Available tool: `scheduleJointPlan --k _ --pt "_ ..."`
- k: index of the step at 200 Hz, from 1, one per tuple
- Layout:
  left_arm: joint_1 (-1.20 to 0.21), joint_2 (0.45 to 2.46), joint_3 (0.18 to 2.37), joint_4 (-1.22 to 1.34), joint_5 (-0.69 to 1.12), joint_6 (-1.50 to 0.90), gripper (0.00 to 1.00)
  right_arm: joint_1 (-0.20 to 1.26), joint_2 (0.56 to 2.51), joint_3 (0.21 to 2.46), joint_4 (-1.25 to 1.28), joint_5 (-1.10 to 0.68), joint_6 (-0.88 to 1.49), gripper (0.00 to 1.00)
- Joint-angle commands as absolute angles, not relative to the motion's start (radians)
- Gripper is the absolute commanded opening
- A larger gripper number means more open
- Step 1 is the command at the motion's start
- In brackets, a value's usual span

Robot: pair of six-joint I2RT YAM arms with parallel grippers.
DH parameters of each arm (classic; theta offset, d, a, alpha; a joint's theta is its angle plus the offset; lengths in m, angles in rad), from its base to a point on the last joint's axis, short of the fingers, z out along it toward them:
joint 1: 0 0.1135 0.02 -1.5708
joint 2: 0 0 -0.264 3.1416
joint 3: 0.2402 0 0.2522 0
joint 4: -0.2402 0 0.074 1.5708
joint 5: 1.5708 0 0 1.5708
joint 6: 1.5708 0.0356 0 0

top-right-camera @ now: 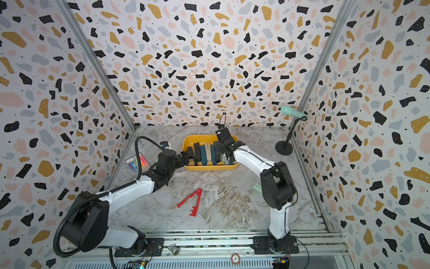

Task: Put the pruning pliers into the storage box
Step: Place the pruning pliers in the storage box.

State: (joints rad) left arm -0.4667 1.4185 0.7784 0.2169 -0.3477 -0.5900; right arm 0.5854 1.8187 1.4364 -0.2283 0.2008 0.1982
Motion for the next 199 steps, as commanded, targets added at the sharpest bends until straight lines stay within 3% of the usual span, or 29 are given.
scheduleJointPlan --k 1,25,60,97,146,199 --pt "-0.465 1.412 0.765 0.283 -0.332 -0.569 0.99 0.579 1.688 1.312 -0.185 0.202 -0.026 0.65" --pt "-0.467 1.427 0.769 0.292 -0.316 -0.561 0.99 0.534 1.555 1.166 -0.248 0.207 -0.062 0.65" --pt "-0.466 1.435 0.770 0.312 -0.308 -0.544 0.99 0.376 1.406 1.008 -0.419 0.165 0.076 0.65" --pt "-0.466 1.475 0.790 0.332 -0.268 -0.535 0.99 0.199 1.300 0.851 -0.480 -0.027 0.204 0.69" --pt "-0.466 1.482 0.783 0.356 -0.239 -0.525 0.99 0.205 1.298 0.838 -0.524 -0.067 0.235 0.69" --pt "-0.466 1.489 0.775 0.376 -0.215 -0.513 0.99 0.364 1.467 1.029 -0.716 0.139 -0.177 0.67"
